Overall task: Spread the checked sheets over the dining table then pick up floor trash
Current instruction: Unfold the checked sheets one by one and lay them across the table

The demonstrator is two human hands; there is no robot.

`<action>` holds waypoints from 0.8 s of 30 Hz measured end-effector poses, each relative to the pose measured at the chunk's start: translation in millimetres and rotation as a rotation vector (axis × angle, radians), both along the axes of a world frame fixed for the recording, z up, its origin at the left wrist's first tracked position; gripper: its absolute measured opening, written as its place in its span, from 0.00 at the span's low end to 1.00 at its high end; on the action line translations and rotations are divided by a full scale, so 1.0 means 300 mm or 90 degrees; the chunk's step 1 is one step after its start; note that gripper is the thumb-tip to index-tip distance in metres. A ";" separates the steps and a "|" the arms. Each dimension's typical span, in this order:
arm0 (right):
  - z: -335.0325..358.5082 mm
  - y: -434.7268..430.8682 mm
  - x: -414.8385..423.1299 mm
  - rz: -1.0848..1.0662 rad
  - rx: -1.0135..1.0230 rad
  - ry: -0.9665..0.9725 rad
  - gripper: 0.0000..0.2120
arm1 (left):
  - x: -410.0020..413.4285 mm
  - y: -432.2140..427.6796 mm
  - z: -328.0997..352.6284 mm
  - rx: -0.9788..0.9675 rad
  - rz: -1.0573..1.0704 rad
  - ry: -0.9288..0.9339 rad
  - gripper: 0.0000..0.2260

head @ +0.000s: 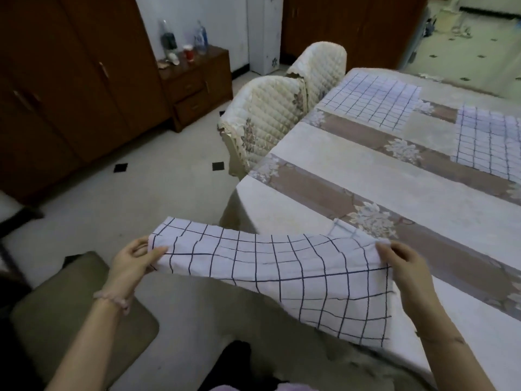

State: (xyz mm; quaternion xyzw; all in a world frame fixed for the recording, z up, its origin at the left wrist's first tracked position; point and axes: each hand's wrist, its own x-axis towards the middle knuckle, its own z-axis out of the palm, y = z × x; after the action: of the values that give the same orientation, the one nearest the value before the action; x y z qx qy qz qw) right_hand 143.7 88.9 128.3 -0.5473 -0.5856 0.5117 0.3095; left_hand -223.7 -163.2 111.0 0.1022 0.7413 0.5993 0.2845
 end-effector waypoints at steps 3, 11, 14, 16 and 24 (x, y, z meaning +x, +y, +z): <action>0.027 0.015 -0.133 0.066 0.022 0.016 0.08 | -0.070 -0.112 -0.004 0.008 0.088 0.017 0.09; -0.072 -0.003 -0.599 0.209 -0.008 0.008 0.07 | -0.284 -0.314 -0.121 -0.021 0.242 0.001 0.04; -0.107 -0.018 -0.796 0.237 -0.019 -0.017 0.07 | -0.406 -0.367 -0.165 -0.052 0.287 -0.022 0.04; -0.121 -0.028 -0.925 0.250 -0.025 -0.031 0.07 | -0.495 -0.385 -0.175 -0.069 0.306 -0.027 0.09; -0.125 0.013 -1.362 0.264 -0.033 -0.079 0.11 | -0.867 -0.324 -0.118 -0.064 0.348 0.001 0.06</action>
State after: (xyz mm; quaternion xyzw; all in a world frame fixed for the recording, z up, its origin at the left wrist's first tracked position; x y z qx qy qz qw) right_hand -265.1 92.8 90.8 -0.4534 -0.6900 0.5448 0.1468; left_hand -484.0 -260.5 75.5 -0.1154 0.7703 0.6162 0.1167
